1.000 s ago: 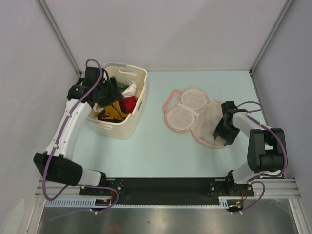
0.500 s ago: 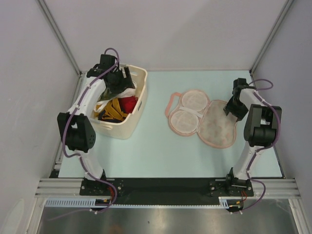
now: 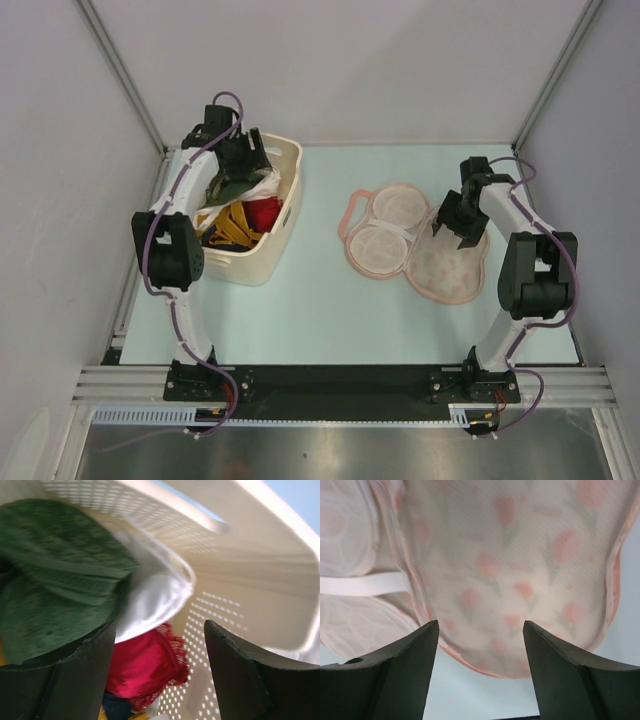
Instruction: Place the bra in the laundry bag and zip it closed
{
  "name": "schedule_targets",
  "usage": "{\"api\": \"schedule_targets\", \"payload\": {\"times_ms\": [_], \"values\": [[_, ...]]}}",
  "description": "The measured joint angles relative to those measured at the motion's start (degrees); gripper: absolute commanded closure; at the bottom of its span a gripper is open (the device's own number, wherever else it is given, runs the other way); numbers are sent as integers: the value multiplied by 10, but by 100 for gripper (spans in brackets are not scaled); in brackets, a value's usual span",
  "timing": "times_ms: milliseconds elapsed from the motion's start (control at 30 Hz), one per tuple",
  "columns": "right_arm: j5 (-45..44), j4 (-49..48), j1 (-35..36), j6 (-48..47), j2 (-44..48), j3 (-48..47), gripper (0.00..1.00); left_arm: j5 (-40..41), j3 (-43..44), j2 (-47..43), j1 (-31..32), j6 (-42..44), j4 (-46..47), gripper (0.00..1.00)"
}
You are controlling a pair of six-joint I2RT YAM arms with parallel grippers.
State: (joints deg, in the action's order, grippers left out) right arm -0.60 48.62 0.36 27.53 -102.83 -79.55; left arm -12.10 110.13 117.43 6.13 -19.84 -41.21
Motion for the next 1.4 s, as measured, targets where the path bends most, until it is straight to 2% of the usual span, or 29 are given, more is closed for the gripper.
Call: {"api": "schedule_targets", "payload": {"times_ms": [67,300,433,633,767,867,1000,1200,1400], "values": [[7,8,0,0,17,24,27,23,0,0,-11,-18,-8,21],[14,12,-5,5,23,43,27,74,2,3,-49,-118,-35,21],[16,12,-5,9,30,44,27,105,52,39,-56,-157,-39,23],[16,11,-7,14,85,78,27,126,102,87,-54,-193,-32,25],[18,14,-21,15,119,110,27,126,104,92,-51,-207,-30,27],[18,15,-32,20,136,136,27,133,102,91,-51,-205,-28,24],[17,17,-49,38,147,184,29,149,47,59,-39,-176,-11,23],[-21,20,-94,66,146,257,34,141,-99,-62,-4,-111,23,26],[-40,1,-129,94,146,303,35,130,-159,-167,9,-49,36,24]]}}
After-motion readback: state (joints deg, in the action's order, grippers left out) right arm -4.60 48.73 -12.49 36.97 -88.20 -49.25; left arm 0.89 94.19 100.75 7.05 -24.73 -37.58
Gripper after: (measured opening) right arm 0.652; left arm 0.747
